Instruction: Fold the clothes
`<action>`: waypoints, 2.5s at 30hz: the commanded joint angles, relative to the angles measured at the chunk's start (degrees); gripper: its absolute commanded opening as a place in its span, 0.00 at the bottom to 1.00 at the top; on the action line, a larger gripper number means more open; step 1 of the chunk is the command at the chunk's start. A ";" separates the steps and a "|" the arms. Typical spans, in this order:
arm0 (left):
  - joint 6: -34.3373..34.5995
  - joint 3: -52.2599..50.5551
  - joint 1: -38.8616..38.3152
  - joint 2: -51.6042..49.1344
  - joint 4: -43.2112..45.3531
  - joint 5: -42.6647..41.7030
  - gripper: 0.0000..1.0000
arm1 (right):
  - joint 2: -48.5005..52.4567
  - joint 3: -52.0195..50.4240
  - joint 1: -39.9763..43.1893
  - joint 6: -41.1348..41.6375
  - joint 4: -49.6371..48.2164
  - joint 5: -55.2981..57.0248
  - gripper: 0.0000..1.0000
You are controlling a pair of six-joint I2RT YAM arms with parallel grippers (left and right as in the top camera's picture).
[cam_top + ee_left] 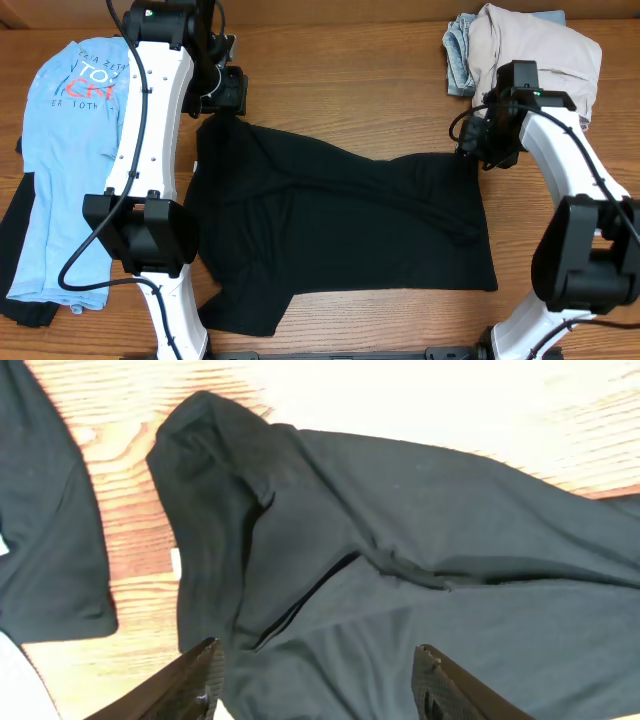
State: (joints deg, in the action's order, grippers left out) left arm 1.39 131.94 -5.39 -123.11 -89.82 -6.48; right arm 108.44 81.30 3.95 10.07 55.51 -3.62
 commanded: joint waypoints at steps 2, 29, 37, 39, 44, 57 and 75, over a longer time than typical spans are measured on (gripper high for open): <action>-1.27 1.27 -0.31 1.31 0.33 -1.01 0.62 | 3.19 -0.35 1.86 0.68 -0.02 2.05 0.56; -1.44 1.27 -0.31 1.31 1.03 -1.01 0.58 | 7.41 2.40 2.62 0.68 -3.67 -2.47 0.04; -1.42 1.27 -0.31 1.31 1.14 -1.01 0.57 | 7.41 12.31 3.39 0.66 -2.93 -2.49 0.04; -1.42 1.27 -0.31 1.31 1.18 -1.01 0.57 | 7.41 13.60 3.54 0.63 -3.50 -2.47 0.04; -1.44 1.27 -0.31 1.31 1.16 -0.96 0.57 | 7.48 13.55 3.96 0.11 -6.62 -2.45 0.05; 3.37 10.78 1.20 1.44 -2.47 -0.76 0.57 | 1.77 19.04 3.96 -1.01 2.43 -3.78 0.98; 21.40 -9.49 -7.74 25.40 -6.97 14.73 0.59 | -32.70 17.97 3.89 13.42 33.70 9.20 1.00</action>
State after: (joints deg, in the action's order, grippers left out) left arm 14.02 131.31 -11.35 -101.73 -96.40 0.05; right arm 79.09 101.47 7.79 18.94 88.55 0.38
